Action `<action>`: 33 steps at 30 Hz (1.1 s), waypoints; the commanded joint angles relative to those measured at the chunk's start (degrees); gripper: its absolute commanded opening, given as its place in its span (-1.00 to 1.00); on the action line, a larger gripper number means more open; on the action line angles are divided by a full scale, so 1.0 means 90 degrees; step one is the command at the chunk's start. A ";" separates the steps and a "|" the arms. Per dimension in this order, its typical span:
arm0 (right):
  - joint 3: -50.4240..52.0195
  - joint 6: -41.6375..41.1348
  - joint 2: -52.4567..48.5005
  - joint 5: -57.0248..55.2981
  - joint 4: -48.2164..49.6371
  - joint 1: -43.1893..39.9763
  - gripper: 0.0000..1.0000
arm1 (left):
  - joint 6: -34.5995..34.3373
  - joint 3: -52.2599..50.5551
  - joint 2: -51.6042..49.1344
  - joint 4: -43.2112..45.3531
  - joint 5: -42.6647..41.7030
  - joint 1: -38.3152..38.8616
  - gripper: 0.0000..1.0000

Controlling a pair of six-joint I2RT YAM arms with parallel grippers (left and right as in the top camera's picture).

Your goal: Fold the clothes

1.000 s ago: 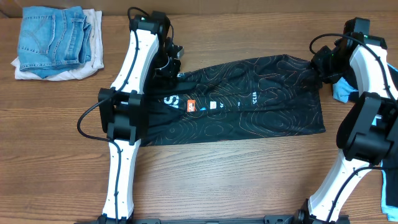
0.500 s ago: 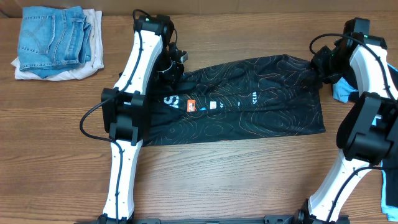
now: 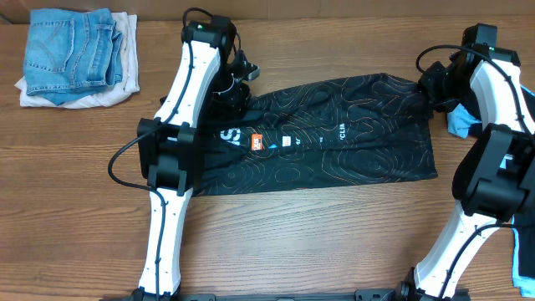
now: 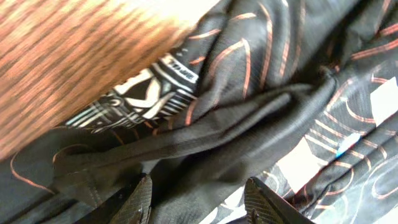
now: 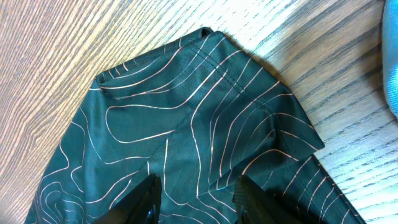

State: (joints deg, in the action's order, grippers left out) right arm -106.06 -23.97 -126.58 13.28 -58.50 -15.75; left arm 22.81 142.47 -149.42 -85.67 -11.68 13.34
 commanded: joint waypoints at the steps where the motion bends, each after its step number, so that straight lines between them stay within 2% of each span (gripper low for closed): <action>1: -0.0056 -0.0002 0.0265 0.0039 0.0022 0.0005 -0.15 | 0.0731 -0.0044 -0.0136 -0.0036 -0.0015 0.0160 -0.19; 6: -0.0056 -0.0002 0.0265 0.0036 0.0022 0.0005 -0.15 | 0.0801 -0.0075 -0.0136 -0.0182 -0.0068 0.0245 -0.77; 8: -0.0056 -0.0002 0.0267 0.0036 0.0022 0.0005 -0.15 | 0.0801 -0.0075 -0.0136 -0.0272 -0.0155 0.0272 -0.76; 9: -0.0056 -0.0002 0.0265 0.0036 0.0017 0.0005 -0.15 | 0.0801 -0.0075 -0.0136 -0.0291 -0.0170 0.0277 -0.80; 10: -0.0056 -0.0002 0.0265 0.0039 0.0010 0.0005 -0.15 | 0.0799 -0.0075 -0.0136 -0.0313 -0.0168 0.0277 -0.92; 17: -0.0056 0.0000 0.0265 0.0036 -0.0039 0.0005 -0.15 | 0.0804 -0.0078 -0.0136 -0.0631 -0.0447 0.0277 -0.92; 20: -0.0056 -0.0002 0.0265 0.0039 -0.0034 0.0005 -0.16 | 0.0801 -0.0075 -0.0136 -0.0627 -0.0287 0.0277 -0.91; 21: -0.0056 -0.0002 0.0265 0.0039 -0.0034 0.0005 -0.15 | 0.0801 -0.0075 -0.0136 -0.0561 -0.0175 0.0277 -0.81; 24: -0.0056 -0.0002 0.0265 0.0039 -0.0027 0.0005 -0.15 | 0.0806 -0.0075 -0.0136 -0.0223 0.0141 0.0270 0.32; 27: -0.0056 -0.0002 0.0265 0.0036 -0.0012 0.0005 -0.15 | 0.1095 -0.0075 -0.0136 0.0056 0.0525 0.0270 0.54; 29: -0.0056 -0.0002 0.0265 0.0039 -0.0015 0.0005 -0.15 | 0.1695 -0.0075 -0.0136 0.0049 0.0512 0.0274 0.57; 31: -0.0056 -0.0002 0.0265 0.0036 -0.0015 0.0005 -0.15 | 0.1955 -0.0075 -0.0136 0.0049 0.0476 0.0277 0.62; 33: -0.0056 -0.0002 0.0265 0.0036 -0.0015 0.0005 -0.15 | 0.2132 -0.0078 -0.0136 0.0019 0.0386 0.0277 0.57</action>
State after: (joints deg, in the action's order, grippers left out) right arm -106.06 -23.94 -126.58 13.30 -58.78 -15.75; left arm 35.79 142.15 -149.45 -85.30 -8.43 15.66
